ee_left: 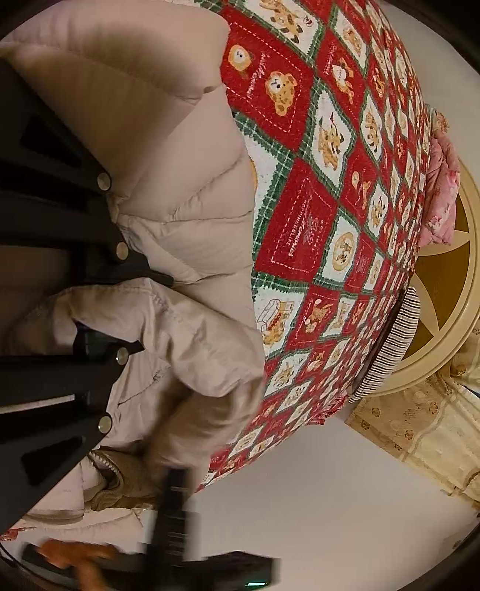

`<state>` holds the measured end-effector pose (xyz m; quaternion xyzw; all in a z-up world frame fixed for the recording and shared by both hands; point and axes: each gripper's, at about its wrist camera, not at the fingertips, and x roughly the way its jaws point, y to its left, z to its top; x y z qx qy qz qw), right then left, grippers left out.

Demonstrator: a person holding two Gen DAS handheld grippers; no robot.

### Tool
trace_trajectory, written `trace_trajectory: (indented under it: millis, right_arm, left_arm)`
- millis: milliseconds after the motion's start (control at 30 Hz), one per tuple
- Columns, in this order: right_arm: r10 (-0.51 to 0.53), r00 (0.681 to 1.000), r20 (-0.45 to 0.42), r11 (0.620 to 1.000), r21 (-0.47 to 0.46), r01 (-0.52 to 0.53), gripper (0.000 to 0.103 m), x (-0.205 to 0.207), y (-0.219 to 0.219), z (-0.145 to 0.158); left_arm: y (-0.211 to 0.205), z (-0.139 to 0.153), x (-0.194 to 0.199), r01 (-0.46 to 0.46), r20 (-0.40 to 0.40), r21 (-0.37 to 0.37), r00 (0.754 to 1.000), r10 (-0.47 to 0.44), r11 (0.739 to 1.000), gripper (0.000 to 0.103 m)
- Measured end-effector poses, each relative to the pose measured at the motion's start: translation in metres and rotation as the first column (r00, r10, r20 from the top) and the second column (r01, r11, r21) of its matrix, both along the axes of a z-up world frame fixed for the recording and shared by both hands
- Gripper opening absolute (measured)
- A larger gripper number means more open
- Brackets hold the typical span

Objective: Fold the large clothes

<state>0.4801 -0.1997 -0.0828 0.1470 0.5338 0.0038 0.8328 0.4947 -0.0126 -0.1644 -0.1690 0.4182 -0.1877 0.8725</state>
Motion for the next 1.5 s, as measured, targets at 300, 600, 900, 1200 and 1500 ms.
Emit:
trace_trajectory:
  millis: [300, 600, 900, 1200, 1500]
  right_arm:
    - [-0.014, 0.96, 0.28, 0.997, -0.073, 0.036, 0.014, -0.076, 0.01, -0.044]
    - [-0.017, 0.955, 0.296, 0.999, -0.041, 0.03, 0.015, -0.072, 0.005, -0.045]
    - [-0.019, 0.952, 0.305, 0.999, -0.027, 0.029, 0.015, -0.072, 0.004, -0.044]
    - [-0.026, 0.949, 0.314, 1.0, -0.009, 0.03, 0.015, -0.074, 0.002, -0.045]
    - [-0.029, 0.942, 0.334, 0.999, 0.031, 0.02, 0.016, -0.076, -0.001, -0.043]
  left_arm:
    - [0.004, 0.017, -0.015, 0.026, -0.021, 0.018, 0.999, -0.026, 0.999, 0.017]
    - [-0.026, 0.102, -0.035, 0.092, 0.104, 0.021, 0.99, -0.094, 0.996, 0.041]
    - [-0.054, 0.136, -0.028, -0.046, 0.194, -0.032, 0.98, 0.052, 0.998, 0.056]
    - [-0.101, 0.099, 0.013, -0.03, 0.11, 0.225, 0.994, 0.006, 0.974, 0.056]
    - [-0.073, 0.004, 0.006, -0.059, 0.055, 0.262, 0.997, 0.046, 0.963, 0.056]
